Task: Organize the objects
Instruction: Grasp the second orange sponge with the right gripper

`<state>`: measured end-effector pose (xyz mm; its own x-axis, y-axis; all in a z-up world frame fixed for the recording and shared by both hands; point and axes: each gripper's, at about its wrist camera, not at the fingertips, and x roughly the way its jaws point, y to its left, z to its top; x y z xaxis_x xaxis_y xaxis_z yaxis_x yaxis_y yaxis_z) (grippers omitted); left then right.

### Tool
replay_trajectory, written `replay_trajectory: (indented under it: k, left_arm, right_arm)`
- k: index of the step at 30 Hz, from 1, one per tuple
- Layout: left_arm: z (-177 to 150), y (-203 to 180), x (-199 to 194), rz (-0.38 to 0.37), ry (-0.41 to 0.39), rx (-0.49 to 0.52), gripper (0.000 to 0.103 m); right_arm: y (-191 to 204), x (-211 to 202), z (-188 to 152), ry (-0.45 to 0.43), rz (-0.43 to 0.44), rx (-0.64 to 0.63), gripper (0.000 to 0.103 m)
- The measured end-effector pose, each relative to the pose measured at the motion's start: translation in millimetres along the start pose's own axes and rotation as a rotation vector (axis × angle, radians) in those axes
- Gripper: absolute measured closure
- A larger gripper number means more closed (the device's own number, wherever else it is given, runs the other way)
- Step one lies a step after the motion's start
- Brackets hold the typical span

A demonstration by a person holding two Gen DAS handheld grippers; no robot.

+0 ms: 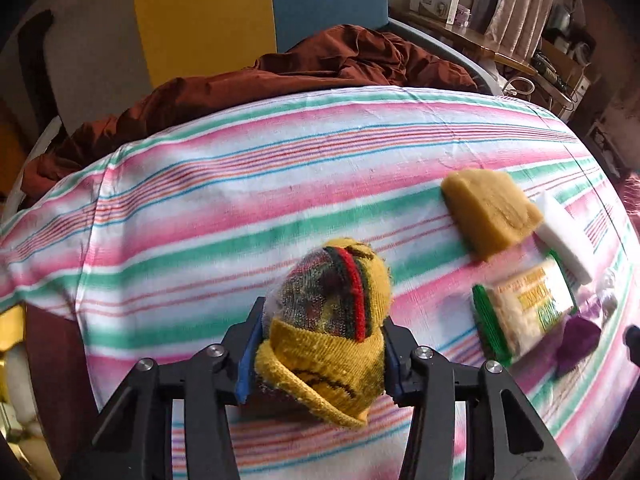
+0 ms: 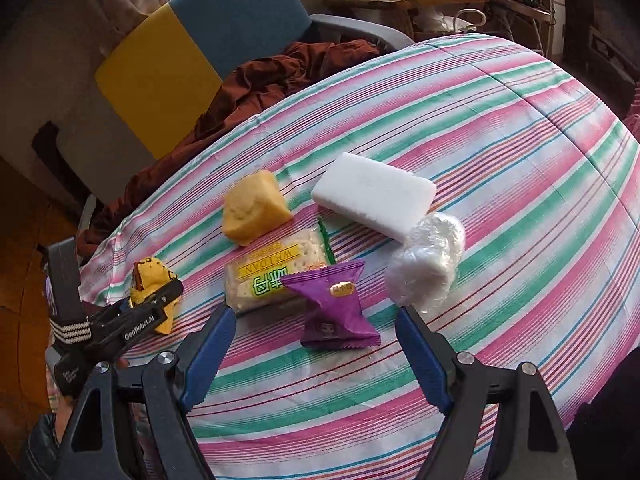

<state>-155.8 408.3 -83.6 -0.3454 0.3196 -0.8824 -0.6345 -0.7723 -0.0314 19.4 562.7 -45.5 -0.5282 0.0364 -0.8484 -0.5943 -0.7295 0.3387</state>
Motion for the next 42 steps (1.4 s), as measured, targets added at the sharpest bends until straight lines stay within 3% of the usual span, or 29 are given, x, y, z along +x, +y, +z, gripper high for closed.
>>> replay_trajectory:
  k: [8, 17, 19, 21, 30, 35, 42]
  left_arm:
    - [-59, -1, -31, -0.027, -0.025, -0.018, 0.053]
    - [-73, 6, -38, -0.074, -0.052, -0.055, 0.052]
    - [-74, 3, -37, -0.066, -0.062, -0.048, 0.051]
    - [-75, 2, -37, -0.067, -0.073, -0.048, 0.051]
    - [-80, 0, -38, -0.056, -0.091, -0.030, 0.051]
    - [-99, 1, -49, -0.047, -0.088, -0.029, 0.051]
    - [-123, -1, -63, -0.027, -0.102, -0.014, 0.053]
  right_arm:
    - [54, 36, 48, 0.028, -0.069, -0.211, 0.019]
    - [90, 119, 84, 0.115, -0.178, -0.323, 0.020]
    - [90, 132, 83, 0.161, -0.174, -0.328, 0.045]
    - [92, 131, 79, 0.149, -0.185, -0.345, 0.047]
    - [127, 83, 34, 0.142, 0.004, -0.427, 0.047]
    - [130, 68, -3, 0.169, 0.013, -0.458, 0.047]
    - [98, 54, -44, 0.195, -0.015, -0.407, 0.047]
